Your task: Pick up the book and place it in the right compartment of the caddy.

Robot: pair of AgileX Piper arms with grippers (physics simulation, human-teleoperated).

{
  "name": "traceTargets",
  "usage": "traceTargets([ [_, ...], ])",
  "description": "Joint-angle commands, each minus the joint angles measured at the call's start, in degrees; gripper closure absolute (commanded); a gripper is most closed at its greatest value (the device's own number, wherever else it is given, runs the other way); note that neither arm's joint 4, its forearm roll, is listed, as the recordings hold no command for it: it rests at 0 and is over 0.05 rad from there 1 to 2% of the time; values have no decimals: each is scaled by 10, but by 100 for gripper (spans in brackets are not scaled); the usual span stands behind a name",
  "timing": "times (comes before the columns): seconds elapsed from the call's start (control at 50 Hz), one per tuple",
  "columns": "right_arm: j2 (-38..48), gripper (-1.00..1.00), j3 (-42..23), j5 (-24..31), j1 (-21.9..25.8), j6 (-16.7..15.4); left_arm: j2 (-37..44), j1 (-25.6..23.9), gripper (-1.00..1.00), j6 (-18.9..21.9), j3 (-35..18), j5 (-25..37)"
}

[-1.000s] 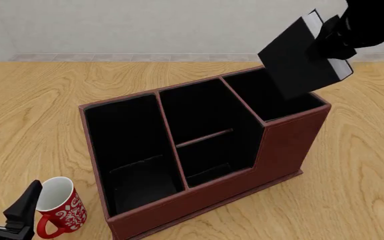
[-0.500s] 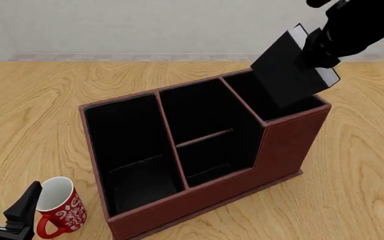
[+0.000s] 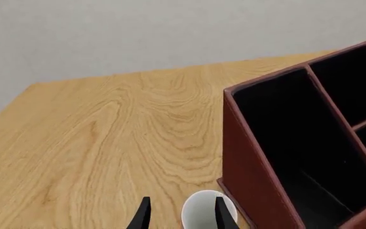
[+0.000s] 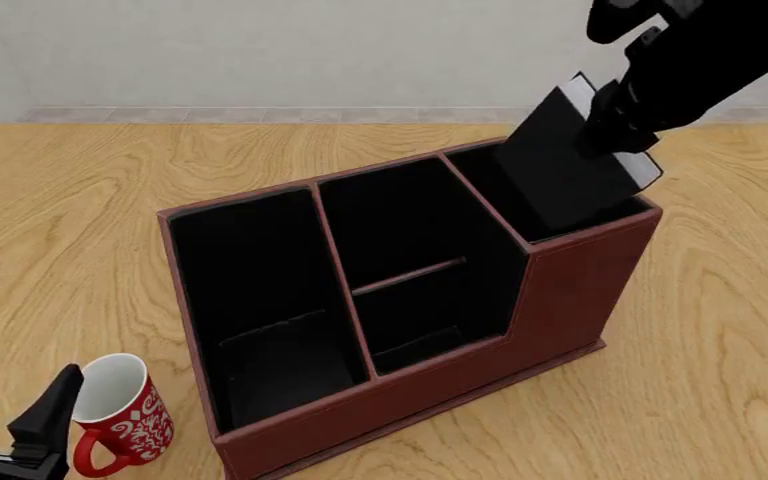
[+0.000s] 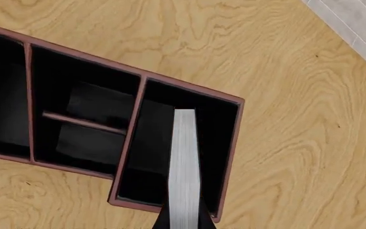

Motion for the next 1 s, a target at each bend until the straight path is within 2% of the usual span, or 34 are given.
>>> traceTargets([
  [0.02, 9, 100, -2, 0, 5, 13, 0, 0, -100, 0, 0, 2],
  [0.4, 24, 100, -7, 0, 18, 21, 0, -1, -100, 2, 0, 8],
  [1.0, 48, 100, -1, 0, 12, 12, 0, 2, -100, 7, 0, 12],
])
